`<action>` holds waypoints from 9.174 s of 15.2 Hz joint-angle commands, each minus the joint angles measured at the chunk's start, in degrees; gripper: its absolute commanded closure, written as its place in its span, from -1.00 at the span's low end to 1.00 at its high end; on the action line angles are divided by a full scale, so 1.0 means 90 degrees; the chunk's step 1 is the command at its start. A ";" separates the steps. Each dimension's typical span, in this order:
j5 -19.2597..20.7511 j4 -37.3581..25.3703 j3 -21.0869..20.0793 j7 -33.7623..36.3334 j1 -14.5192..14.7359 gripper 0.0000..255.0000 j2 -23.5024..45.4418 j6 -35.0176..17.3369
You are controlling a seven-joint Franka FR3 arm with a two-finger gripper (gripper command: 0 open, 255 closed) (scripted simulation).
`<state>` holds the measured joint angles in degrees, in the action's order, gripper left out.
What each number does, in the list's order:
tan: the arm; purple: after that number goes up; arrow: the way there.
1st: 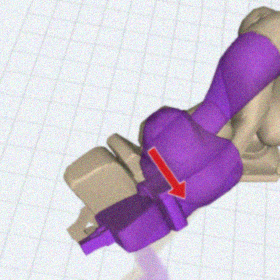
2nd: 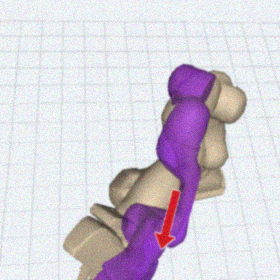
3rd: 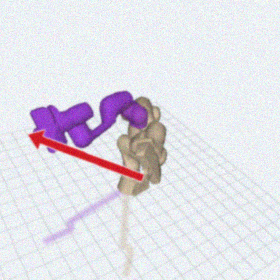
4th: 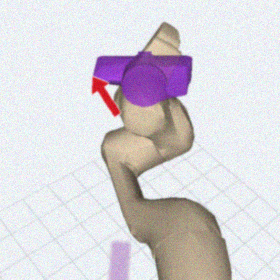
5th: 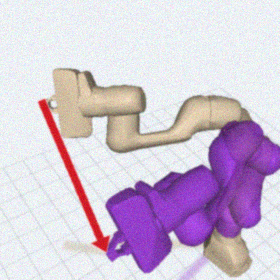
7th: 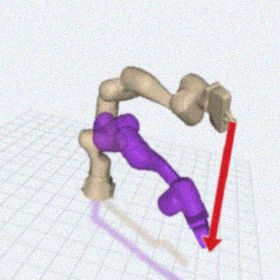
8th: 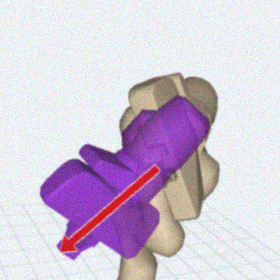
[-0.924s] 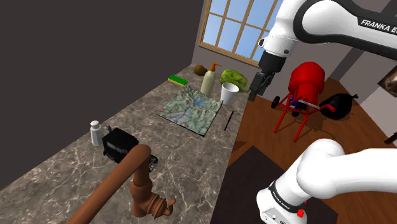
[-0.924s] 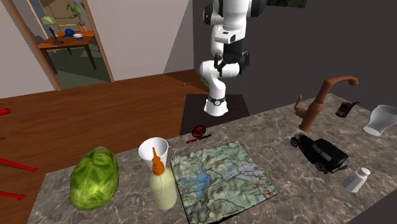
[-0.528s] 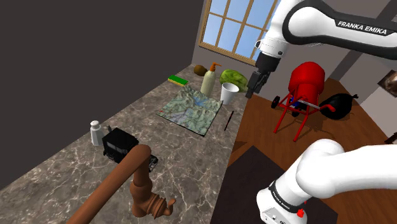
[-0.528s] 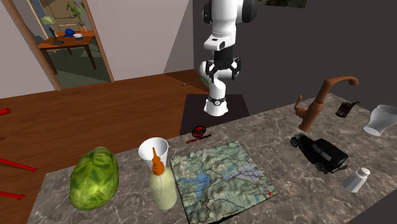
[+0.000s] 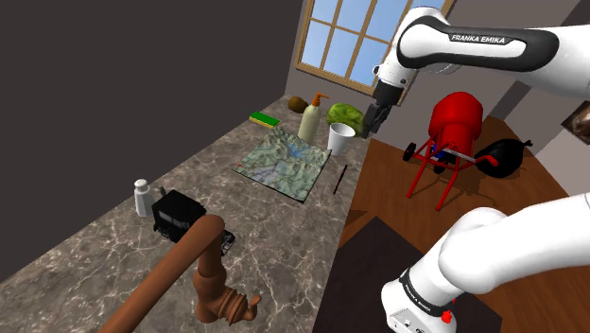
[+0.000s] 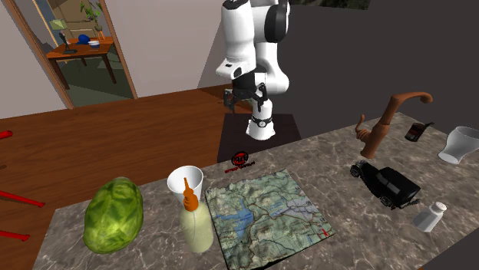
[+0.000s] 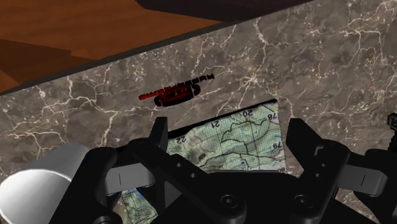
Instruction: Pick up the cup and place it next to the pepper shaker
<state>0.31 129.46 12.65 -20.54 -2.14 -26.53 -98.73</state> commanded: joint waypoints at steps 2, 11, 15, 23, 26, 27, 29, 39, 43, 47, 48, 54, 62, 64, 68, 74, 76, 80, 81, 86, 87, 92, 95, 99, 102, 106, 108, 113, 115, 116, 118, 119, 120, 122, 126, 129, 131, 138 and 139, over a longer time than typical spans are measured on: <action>-0.0038 -0.0337 0.0341 -0.0479 -0.0045 -1.00 0.0631 -0.0278; -0.0700 -0.1800 0.1146 -0.1958 -0.0242 -1.00 0.2746 -0.0716; -0.1195 -0.2701 0.1336 -0.2607 -0.0475 -1.00 0.3803 -0.0685; -0.2170 -0.5124 0.1292 -0.3542 -0.1351 -1.00 0.6067 -0.0154; -0.2455 -0.6355 0.1168 -0.3697 -0.1792 -1.00 0.6999 0.0220; -0.2455 -0.6261 0.1158 -0.3706 -0.1776 -1.00 0.6992 0.0132; -0.2465 -0.6082 0.1149 -0.3727 -0.1737 -1.00 0.6987 -0.0037; -0.2501 -0.5716 0.1126 -0.3776 -0.1660 -1.00 0.7001 -0.0408; -0.2501 -0.5716 0.1126 -0.3776 -0.1660 1.00 0.7001 -0.0407; -0.2501 -0.5716 0.1126 -0.3776 -0.1660 1.00 0.7001 -0.0407; -0.2501 -0.5716 0.1126 -0.3776 -0.1660 1.00 0.7001 -0.0407; -0.2476 -0.5808 0.1139 -0.3744 -0.1665 1.00 0.6951 -0.0273; -0.2400 -0.6280 0.1178 -0.3613 -0.1711 1.00 0.6813 0.0309; -0.2387 -0.6422 0.1184 -0.3580 -0.1729 1.00 0.6793 0.0463; -0.2370 -0.6741 0.1191 -0.3513 -0.1776 1.00 0.6775 0.0786; -0.2369 -0.7324 0.1190 -0.3409 -0.1877 1.00 0.6812 0.1311; -0.2377 -0.7554 0.1186 -0.3372 -0.1922 1.00 0.6844 0.1500; -0.2409 -0.8088 0.1168 -0.3291 -0.2034 1.00 0.6951 0.1907; -0.2421 -0.8240 0.1161 -0.3268 -0.2068 1.00 0.6989 0.2017; -0.2516 -0.9195 0.1104 -0.3128 -0.2298 1.00 0.7279 0.2645; -0.2545 -0.9449 0.1083 -0.3090 -0.2364 1.00 0.7370 0.2796; -0.2325 -0.8110 0.1181 -0.2892 -0.1695 1.00 0.6488 0.2317; -0.2114 -0.7010 0.1183 -0.2605 -0.1126 1.00 0.5786 0.1849; -0.1887 -0.5966 0.1090 -0.2120 -0.0517 1.00 0.5065 0.1390; -0.1751 -0.5369 0.0972 -0.1715 -0.0132 1.00 0.4629 0.1117; -0.1614 -0.4750 0.0767 -0.1145 0.0314 1.00 0.4162 0.0815; -0.1564 -0.4505 0.0652 -0.0855 0.0516 1.00 0.3974 0.0685; -0.1486 -0.4054 0.0335 -0.0123 0.0977 1.00 0.3628 0.0407; -0.1469 -0.3935 0.0201 0.0168 0.1148 1.00 0.3538 0.0311; -0.1464 -0.3887 0.0132 0.0314 0.1232 1.00 0.3504 0.0265; -0.1457 -0.3816 -0.0003 0.0603 0.1398 1.00 0.3454 0.0180; -0.1455 -0.3793 -0.0072 0.0748 0.1478 1.00 0.3439 0.0141; -0.1454 -0.3778 -0.0140 0.0891 0.1558 1.00 0.3430 0.0102; -0.1454 -0.3771 -0.0274 0.1177 0.1719 1.00 0.3432 0.0031; -0.1456 -0.3853 -0.0540 0.1743 0.2031 1.00 0.3513 -0.0089; -0.1452 -0.4000 -0.0734 0.2163 0.2261 1.00 0.3639 -0.0158; -0.1445 -0.4139 -0.0857 0.2441 0.2415 1.00 0.3754 -0.0192; -0.1376 -0.4916 -0.1244 0.3397 0.2958 1.00 0.4357 -0.0216; -0.1368 -0.4995 -0.1270 0.3469 0.3001 1.00 0.4417 -0.0211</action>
<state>-12.08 85.69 1.57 9.72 24.33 12.21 -100.55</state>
